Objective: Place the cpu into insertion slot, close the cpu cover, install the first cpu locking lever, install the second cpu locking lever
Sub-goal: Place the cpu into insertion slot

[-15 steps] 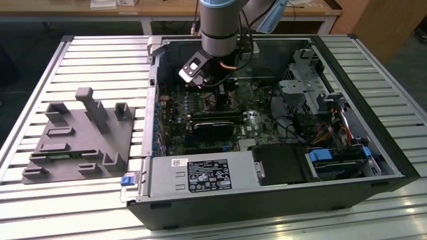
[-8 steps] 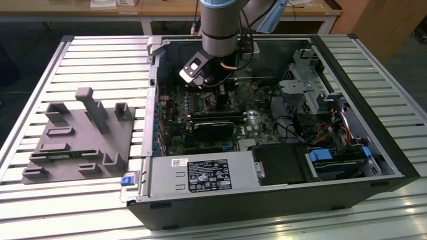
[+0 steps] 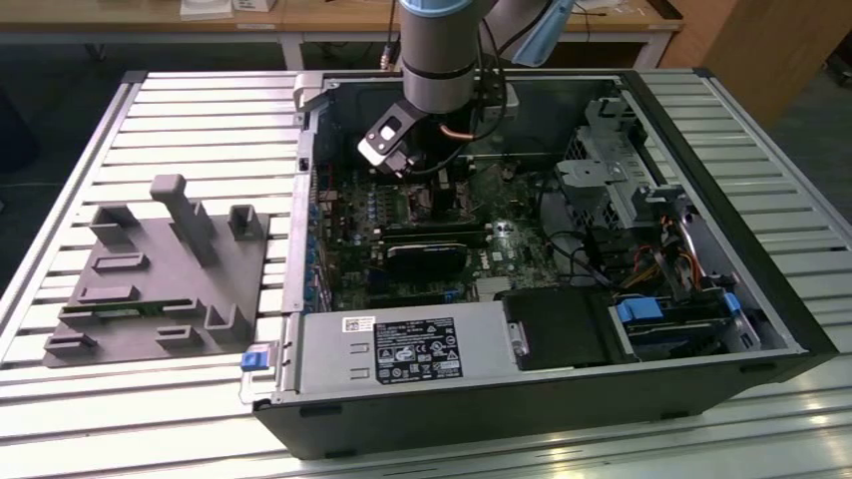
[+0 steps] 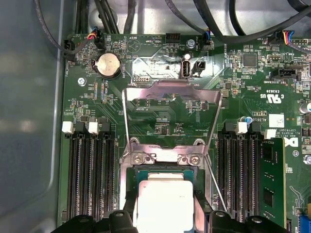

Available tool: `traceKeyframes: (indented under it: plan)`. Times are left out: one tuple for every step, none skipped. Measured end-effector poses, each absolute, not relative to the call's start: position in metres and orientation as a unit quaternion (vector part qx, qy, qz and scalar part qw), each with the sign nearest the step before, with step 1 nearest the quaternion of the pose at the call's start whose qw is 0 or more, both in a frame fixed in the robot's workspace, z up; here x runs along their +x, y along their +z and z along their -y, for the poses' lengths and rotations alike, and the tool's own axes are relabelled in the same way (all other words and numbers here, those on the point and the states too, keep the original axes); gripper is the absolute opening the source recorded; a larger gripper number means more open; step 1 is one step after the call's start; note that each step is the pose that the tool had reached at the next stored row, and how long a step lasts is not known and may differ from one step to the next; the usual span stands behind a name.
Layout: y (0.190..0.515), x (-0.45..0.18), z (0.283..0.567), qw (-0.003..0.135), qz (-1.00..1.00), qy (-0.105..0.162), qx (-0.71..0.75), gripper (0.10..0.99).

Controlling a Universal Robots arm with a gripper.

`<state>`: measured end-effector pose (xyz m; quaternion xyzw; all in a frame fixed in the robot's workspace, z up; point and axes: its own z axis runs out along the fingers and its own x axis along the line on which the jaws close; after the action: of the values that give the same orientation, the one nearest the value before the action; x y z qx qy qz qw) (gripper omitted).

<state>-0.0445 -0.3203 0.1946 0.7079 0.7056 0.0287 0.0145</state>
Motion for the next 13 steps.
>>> traceKeyframes:
  plan:
    - [0.1946, -0.0445, 0.3204, 0.014, -0.706, 0.029, 0.708, 0.541]
    - [0.1946, -0.0445, 0.3205, 0.014, -0.706, 0.029, 0.708, 0.541]
    - [0.1946, -0.0445, 0.3205, 0.014, -0.706, 0.029, 0.708, 0.541]
    - [0.1945, -0.0445, 0.3206, 0.014, -0.706, 0.029, 0.708, 0.541]
    - [0.1942, -0.0445, 0.3206, 0.014, -0.706, 0.029, 0.708, 0.541]
    - [0.1939, -0.0445, 0.3206, 0.014, -0.706, 0.029, 0.708, 0.541]
    - [0.1937, -0.0445, 0.3206, 0.014, -0.706, 0.029, 0.708, 0.541]
    - [0.1935, -0.0445, 0.3206, 0.014, -0.706, 0.029, 0.708, 0.541]
    - [0.1934, -0.0445, 0.3206, 0.014, -0.706, 0.029, 0.708, 0.541]
    - [0.1932, -0.0445, 0.3206, 0.014, -0.706, 0.029, 0.708, 0.541]
    - [0.1932, -0.0445, 0.3206, 0.014, -0.706, 0.029, 0.708, 0.541]
    - [0.1932, -0.0445, 0.3206, 0.014, -0.706, 0.029, 0.708, 0.541]
    - [0.1930, -0.0445, 0.3206, 0.014, -0.706, 0.029, 0.708, 0.541]
